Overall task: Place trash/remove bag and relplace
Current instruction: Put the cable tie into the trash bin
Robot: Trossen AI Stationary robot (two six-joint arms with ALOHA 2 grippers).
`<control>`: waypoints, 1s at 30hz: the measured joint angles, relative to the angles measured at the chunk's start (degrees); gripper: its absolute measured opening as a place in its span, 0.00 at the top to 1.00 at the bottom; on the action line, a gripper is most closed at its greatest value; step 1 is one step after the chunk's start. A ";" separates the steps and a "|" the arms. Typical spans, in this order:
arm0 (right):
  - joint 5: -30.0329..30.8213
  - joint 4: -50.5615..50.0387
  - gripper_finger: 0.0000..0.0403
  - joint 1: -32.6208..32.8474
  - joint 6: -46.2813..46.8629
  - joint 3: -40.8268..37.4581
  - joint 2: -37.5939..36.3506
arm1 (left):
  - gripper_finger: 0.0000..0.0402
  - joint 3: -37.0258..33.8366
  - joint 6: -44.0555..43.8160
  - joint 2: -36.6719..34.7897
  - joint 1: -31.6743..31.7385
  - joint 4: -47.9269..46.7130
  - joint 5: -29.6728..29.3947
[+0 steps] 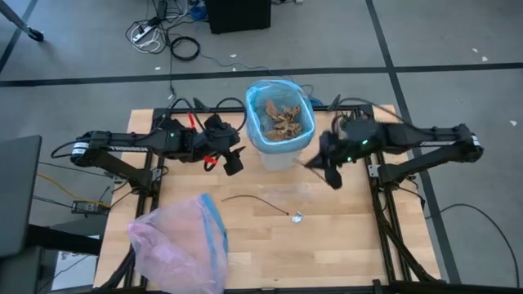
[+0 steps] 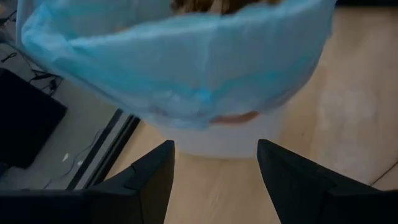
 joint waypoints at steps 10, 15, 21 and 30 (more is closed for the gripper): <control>11.41 12.85 1.00 -13.77 -15.92 5.80 6.08 | 0.41 0.00 0.33 0.00 0.90 5.49 0.94; 11.60 23.97 1.00 -19.20 -15.88 5.73 12.89 | 0.41 0.00 -0.76 0.00 0.79 5.22 0.96; 12.45 30.86 1.00 -23.38 -12.94 5.75 19.69 | 0.41 0.00 -4.61 0.00 -0.04 2.53 1.11; 10.02 26.03 0.97 -22.82 -8.79 5.77 23.21 | 0.41 0.00 -7.96 0.00 -1.59 -1.85 1.24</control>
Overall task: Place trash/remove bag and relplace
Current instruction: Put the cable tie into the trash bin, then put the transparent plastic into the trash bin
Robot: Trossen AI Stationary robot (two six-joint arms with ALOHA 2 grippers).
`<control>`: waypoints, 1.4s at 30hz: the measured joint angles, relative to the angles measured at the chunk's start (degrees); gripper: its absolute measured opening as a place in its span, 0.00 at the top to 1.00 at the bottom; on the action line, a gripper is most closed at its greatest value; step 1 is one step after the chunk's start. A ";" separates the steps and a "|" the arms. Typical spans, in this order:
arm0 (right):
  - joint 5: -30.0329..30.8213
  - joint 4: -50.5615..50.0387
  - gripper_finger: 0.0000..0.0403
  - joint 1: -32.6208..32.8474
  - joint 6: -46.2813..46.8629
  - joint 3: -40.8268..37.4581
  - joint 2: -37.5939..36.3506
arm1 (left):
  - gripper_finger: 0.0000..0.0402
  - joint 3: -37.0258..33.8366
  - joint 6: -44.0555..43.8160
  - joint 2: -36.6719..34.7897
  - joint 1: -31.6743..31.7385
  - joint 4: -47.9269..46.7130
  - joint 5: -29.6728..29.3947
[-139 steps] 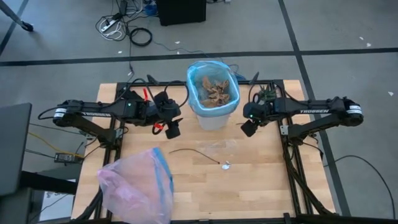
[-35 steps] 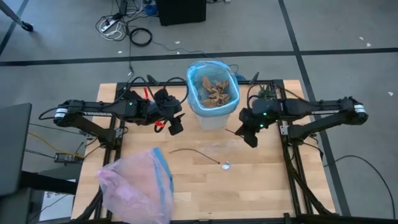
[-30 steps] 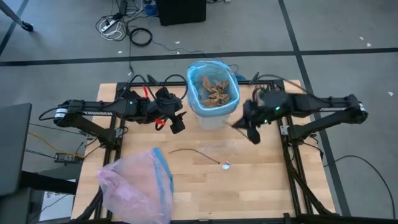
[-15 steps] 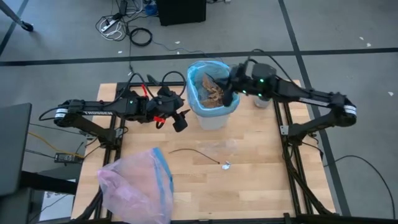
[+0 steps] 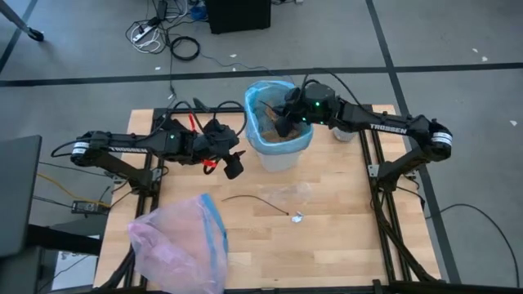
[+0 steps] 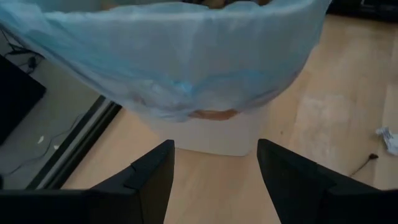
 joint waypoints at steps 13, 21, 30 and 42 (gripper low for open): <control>11.53 -0.60 0.65 5.23 -5.82 0.00 -10.18 | 0.41 0.00 -1.18 0.00 -0.57 0.71 0.31; 23.35 -1.98 0.64 11.95 -11.93 0.00 -18.39 | 0.41 0.00 10.35 0.03 -0.71 -4.53 13.93; 31.08 -7.53 0.65 16.66 -11.56 0.00 -25.46 | 0.41 0.00 14.03 4.13 -0.68 -3.69 27.75; 32.54 -16.00 0.67 21.86 -0.91 0.00 -25.10 | 0.41 0.00 16.47 4.94 -0.71 1.60 34.79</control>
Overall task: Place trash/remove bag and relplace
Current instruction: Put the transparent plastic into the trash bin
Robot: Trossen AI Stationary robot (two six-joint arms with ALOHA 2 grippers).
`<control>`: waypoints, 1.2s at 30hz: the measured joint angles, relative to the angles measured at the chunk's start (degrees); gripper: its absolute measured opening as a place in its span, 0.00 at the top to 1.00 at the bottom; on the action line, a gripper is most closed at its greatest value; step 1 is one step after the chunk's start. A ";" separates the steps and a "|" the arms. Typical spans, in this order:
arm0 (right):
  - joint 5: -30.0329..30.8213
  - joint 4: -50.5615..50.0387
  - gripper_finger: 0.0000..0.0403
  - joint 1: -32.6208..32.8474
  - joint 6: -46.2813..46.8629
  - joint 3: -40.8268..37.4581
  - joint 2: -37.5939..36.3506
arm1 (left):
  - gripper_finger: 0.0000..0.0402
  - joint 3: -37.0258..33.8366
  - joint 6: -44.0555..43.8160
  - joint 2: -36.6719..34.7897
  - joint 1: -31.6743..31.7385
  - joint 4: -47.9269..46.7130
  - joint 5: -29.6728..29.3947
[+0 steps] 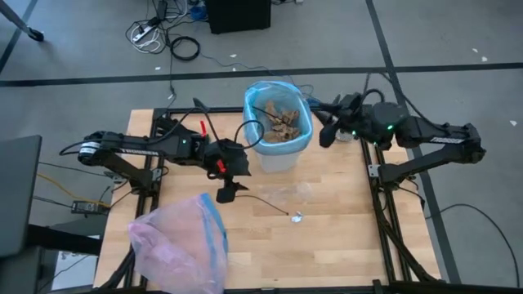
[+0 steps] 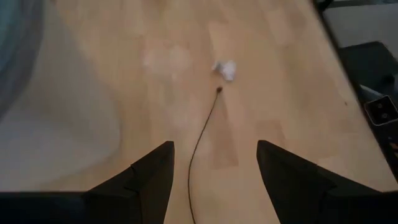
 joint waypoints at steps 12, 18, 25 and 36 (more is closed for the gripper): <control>-10.91 -17.70 0.68 8.79 23.49 0.00 2.14 | 0.41 -0.30 2.14 2.43 -3.42 3.68 0.75; -11.60 -26.74 0.68 15.79 34.58 -1.49 2.42 | 0.41 -4.96 0.78 3.99 -3.72 14.64 4.09; -12.33 -31.37 0.68 20.07 38.91 -5.41 2.56 | 0.41 -8.62 -5.47 4.59 -2.67 26.60 4.35; -25.01 -30.96 0.68 23.15 39.24 -17.01 2.51 | 0.41 -9.09 -9.35 18.13 -2.72 59.77 0.31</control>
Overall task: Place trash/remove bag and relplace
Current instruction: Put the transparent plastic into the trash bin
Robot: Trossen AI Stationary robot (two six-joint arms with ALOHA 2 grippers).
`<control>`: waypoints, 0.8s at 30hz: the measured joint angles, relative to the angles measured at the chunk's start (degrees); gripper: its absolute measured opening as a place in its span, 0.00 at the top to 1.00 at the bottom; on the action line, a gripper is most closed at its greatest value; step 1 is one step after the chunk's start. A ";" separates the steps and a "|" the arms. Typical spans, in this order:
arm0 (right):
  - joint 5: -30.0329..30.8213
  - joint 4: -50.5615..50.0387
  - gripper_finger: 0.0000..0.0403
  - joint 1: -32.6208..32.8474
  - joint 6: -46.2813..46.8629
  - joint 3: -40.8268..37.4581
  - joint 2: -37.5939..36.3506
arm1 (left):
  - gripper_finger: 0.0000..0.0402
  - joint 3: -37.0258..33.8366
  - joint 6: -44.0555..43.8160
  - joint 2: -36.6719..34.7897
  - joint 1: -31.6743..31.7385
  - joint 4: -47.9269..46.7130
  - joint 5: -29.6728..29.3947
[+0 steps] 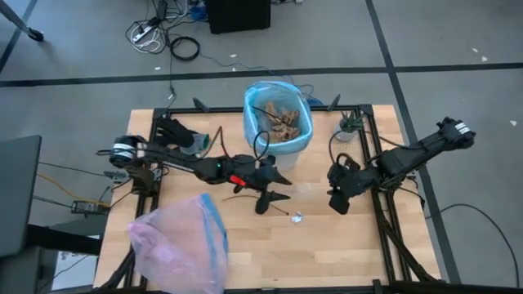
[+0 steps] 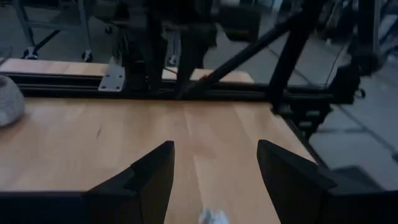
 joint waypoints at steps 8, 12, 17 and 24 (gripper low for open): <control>-2.08 4.10 0.68 1.60 -0.44 -8.48 -0.02 | 0.41 0.07 -8.51 9.07 0.26 10.87 -5.87; -1.85 4.59 0.68 1.47 -1.15 -10.90 -0.02 | 0.41 0.12 -9.86 10.54 0.26 4.24 -9.97; 1.60 4.83 0.68 0.49 -4.46 -12.03 -0.02 | 0.41 0.07 -10.09 11.01 0.20 -5.86 -13.53; 3.92 5.69 0.68 -1.78 -8.52 -12.10 -0.04 | 0.41 0.08 -13.86 11.07 0.17 -14.86 -17.18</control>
